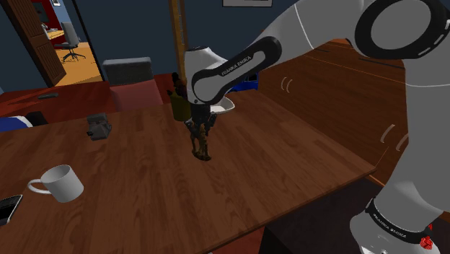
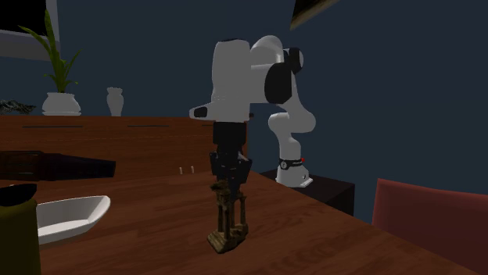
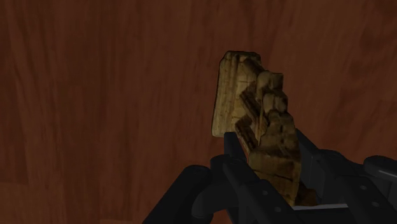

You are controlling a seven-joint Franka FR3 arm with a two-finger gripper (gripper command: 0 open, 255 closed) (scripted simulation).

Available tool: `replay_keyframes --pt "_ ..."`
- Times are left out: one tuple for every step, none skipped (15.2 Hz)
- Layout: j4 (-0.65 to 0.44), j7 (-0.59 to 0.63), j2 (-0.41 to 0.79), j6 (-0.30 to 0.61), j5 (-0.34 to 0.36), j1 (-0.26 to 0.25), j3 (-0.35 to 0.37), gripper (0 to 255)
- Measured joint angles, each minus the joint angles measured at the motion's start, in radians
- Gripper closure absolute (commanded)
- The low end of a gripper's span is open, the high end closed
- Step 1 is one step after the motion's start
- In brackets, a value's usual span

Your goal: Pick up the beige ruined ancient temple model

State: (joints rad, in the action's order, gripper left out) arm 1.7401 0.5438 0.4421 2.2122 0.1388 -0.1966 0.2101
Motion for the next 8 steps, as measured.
replay_keyframes --pt "-0.006 -0.001 -0.003 -0.01 -0.002 0.0 0.001 255" --pt "-0.011 -0.003 -0.008 -0.019 -0.003 0.001 0.001 255" --pt "-0.011 -0.004 -0.017 -0.028 -0.006 0.002 0.003 255" --pt "-0.019 -0.003 -0.02 -0.039 -0.006 0.001 0.004 255" --pt "-0.023 -0.006 -0.027 -0.05 -0.009 0.002 0.004 255" --pt "-0.027 -0.008 -0.034 -0.061 -0.011 0.003 0.005 255" --pt "-0.032 -0.009 -0.04 -0.071 -0.013 0.003 0.006 255" --pt "-0.035 -0.01 -0.046 -0.08 -0.015 0.004 0.007 255"
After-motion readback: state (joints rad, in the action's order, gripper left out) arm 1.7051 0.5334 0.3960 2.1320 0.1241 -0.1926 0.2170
